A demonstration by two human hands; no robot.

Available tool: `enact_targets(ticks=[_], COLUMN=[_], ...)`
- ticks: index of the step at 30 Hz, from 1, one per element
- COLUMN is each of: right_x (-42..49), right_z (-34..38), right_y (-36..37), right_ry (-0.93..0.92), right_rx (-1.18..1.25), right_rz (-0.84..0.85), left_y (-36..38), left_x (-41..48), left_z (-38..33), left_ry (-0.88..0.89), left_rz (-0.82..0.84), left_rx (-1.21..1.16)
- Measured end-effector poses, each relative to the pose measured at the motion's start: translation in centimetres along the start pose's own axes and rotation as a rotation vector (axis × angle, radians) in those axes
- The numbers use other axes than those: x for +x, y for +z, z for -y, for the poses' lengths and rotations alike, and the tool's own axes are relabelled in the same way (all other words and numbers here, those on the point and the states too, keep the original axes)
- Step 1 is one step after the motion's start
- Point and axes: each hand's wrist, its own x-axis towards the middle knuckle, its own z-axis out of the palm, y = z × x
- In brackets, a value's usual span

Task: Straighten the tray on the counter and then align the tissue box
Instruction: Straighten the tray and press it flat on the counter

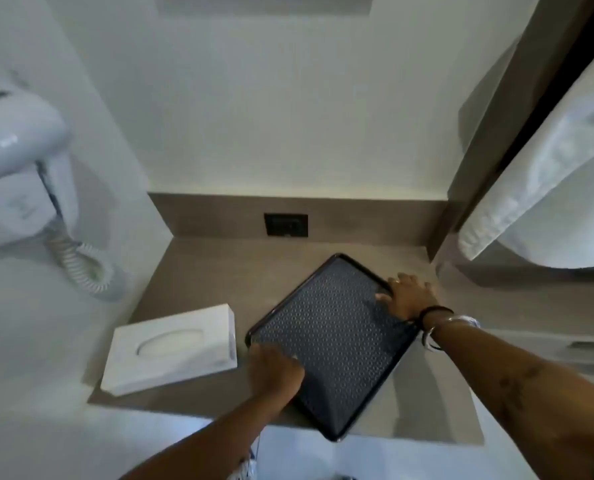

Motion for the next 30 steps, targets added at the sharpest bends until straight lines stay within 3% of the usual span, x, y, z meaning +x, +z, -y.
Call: enact_targets(ticks=[3, 6, 10, 16, 22, 30], right_x=[-0.1, 0.3, 0.8, 0.1, -3.9, -6.4], right_z=[-2.3, -3.3, -3.5, -4.6, -3.4, 1.4], right_y=[2.8, 4.3, 5.2, 5.9, 8.0, 10.9], right_ry=[0.127, 0.179, 0.171, 0.276, 0.423, 0.533], right_rx=[-0.028, 0.053, 0.104, 0.294, 0.567, 0.775], right_rz=[0.004, 0.018, -0.049, -0.107, -0.219, -0.303], left_y=[1.0, 1.8, 3.3, 3.0, -0.6, -3.3], left_x=[-0.2, -0.3, 0.3, 2.2, 7.4, 13.7], left_z=[1.3, 1.5, 1.5, 1.3, -0.2, -0.4], left_ry=[-0.249, -0.344, -0.353, -0.279, -0.14, -0.114], left_rz=[0.033, 0.13, 0.188, 0.061, -0.008, -0.037], left_rx=[-0.17, -0.319, -0.406, -0.503, -0.398, -0.247])
